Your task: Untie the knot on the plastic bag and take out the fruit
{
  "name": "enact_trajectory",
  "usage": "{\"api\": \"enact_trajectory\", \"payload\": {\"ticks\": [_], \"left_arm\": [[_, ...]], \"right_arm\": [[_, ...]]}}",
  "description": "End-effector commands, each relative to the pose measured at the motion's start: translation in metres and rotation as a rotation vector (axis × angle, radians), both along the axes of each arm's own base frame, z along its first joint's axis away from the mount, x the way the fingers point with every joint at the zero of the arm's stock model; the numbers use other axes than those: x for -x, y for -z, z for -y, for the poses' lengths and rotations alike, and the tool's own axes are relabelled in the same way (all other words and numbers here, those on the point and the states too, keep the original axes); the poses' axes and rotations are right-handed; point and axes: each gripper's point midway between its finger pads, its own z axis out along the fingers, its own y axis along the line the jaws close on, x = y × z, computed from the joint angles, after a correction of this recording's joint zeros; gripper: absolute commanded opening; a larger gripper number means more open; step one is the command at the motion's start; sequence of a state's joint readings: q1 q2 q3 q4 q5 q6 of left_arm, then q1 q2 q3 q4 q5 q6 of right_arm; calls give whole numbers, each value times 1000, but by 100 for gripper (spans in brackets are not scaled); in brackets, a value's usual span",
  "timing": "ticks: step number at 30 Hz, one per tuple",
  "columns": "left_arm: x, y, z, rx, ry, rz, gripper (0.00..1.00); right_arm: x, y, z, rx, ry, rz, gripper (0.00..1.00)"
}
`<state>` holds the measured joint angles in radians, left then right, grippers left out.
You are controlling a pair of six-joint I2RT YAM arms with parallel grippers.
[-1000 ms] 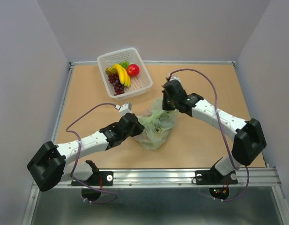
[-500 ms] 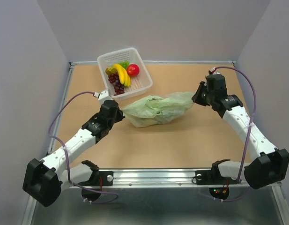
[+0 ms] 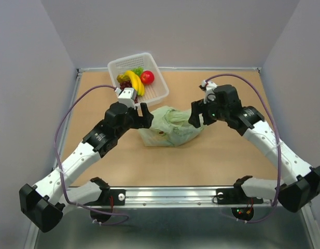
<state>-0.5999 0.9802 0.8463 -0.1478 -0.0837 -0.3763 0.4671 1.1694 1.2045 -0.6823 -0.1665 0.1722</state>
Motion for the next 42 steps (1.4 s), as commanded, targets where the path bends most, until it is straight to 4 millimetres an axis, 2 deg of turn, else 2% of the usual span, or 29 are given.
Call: {"api": "enact_trajectory", "payload": {"ticks": [1, 3, 4, 6, 11, 13, 16, 19, 23, 24, 25, 26, 27, 30, 31, 37, 42], "left_arm": [[6, -39, 26, -46, 129, 104, 91], [6, -45, 36, -95, 147, 126, 91], [6, -37, 39, -116, 147, 107, 92], [0, -35, 43, -147, 146, 102, 92], [-3, -28, 43, -158, 123, 86, 92], [-1, -28, 44, -156, 129, 84, 92], [-1, -24, 47, -172, 142, 83, 92], [-4, -22, 47, -200, 152, 93, 92], [-13, -26, 53, -247, 173, 118, 92], [-15, -27, 54, -258, 178, 124, 92], [-17, -27, 55, -269, 183, 128, 92], [-21, -28, 58, -288, 194, 135, 92], [-23, -28, 61, -296, 209, 135, 92], [-30, -27, 72, -326, 244, 126, 93], [-32, -25, 81, -324, 275, 118, 93], [-32, -12, 110, -344, 401, 79, 92], [-38, 16, 124, -408, 444, 15, 91]], "right_arm": [[-8, 9, -18, 154, -169, 59, 81], [-20, 16, -21, 218, -204, 90, 82], [-26, 18, -21, 238, -205, 104, 82], [-40, 20, -22, 279, -225, 160, 82], [-64, 51, -24, 355, -221, 159, 82], [-65, 62, -23, 362, -215, 160, 81], [-72, 65, -24, 356, -198, 197, 78], [-71, 78, -25, 363, -211, 193, 70], [-63, 90, -25, 358, -243, 175, 37], [-58, 94, -27, 344, -267, 164, 20], [-55, 92, -27, 335, -270, 169, 12], [-53, 91, -29, 321, -274, 170, 0], [-49, 94, -28, 319, -280, 164, 1], [-44, 86, -26, 303, -272, 187, 0], [-41, 86, -26, 297, -273, 191, 0], [-35, 85, -24, 281, -275, 196, 0], [-34, 82, -25, 269, -274, 205, 0]]}}
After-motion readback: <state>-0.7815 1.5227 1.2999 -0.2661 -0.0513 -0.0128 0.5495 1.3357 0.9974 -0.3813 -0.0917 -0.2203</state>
